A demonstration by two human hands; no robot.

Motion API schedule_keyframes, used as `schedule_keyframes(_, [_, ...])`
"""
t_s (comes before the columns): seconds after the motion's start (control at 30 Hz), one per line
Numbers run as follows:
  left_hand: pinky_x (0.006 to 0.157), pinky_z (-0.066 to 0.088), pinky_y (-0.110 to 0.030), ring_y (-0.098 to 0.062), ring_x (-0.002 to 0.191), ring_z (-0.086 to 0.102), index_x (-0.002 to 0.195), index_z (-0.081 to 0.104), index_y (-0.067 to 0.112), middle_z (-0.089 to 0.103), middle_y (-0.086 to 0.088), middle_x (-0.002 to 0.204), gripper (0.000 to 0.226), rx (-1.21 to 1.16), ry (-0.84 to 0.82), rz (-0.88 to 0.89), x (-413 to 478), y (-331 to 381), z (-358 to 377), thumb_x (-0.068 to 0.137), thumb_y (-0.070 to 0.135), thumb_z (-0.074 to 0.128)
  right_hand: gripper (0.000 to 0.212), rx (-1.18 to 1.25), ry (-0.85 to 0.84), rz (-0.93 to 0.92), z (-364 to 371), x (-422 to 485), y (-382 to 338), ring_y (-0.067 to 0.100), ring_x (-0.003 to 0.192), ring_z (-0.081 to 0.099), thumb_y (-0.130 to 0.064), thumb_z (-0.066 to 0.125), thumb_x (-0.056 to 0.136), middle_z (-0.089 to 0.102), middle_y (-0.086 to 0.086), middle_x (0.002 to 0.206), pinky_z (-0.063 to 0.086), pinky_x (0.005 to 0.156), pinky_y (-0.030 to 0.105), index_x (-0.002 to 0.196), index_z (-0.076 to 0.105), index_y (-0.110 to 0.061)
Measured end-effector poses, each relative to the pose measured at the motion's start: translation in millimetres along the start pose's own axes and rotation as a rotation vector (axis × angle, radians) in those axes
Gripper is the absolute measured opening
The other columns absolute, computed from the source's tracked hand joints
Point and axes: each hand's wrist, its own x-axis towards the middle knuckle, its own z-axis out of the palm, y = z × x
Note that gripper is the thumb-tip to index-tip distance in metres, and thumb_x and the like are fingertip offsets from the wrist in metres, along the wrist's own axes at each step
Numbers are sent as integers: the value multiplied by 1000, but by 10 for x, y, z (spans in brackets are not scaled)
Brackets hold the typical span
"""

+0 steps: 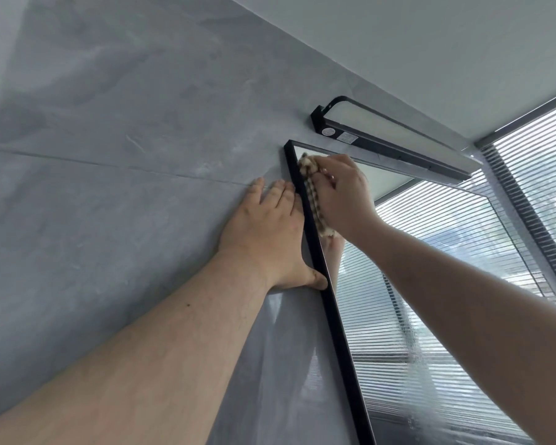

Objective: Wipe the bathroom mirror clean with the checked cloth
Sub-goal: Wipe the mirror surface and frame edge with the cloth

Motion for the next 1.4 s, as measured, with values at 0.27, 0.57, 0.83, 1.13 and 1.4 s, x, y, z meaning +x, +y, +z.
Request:
schedule_keyframes(0.27, [123,-2,-51,-27,154,-4,158,2,6,1,-12,167,137,3,9,-6,7,5,17,63,100,34,30,11,3,75,-12,-20,-49,6,103,50,-14,53,99,60,-8,119,39,91,24,125,68,-17])
schedule_keyframes(0.57, [123,-7,-50,-24,154,-8,158,0,9,-5,-11,167,138,-28,-39,-21,-3,9,-13,61,99,37,26,-13,-22,-11,-249,-813,95,-5,93,47,-23,63,96,62,-11,111,36,81,4,120,72,-19])
schedule_keyframes(0.83, [124,-5,-47,-22,154,-5,159,2,9,-1,-9,168,141,-11,-31,-31,5,16,-18,56,100,35,25,88,12,76,-78,-138,50,7,100,53,-25,59,99,63,-9,114,43,89,25,119,72,-17])
schedule_keyframes(1.13, [125,-3,-46,-21,155,-2,159,4,10,2,-7,168,140,27,-13,-27,13,12,6,56,101,32,24,101,69,62,60,141,84,4,95,50,-24,58,99,63,-9,113,36,72,14,116,74,-19])
schedule_keyframes(1.4, [125,-4,-45,-20,154,-3,159,5,11,2,-7,168,138,22,-25,-37,-6,26,-37,58,100,38,22,105,29,-30,-76,-501,134,2,93,54,-27,62,98,58,-17,102,36,79,4,114,75,-20])
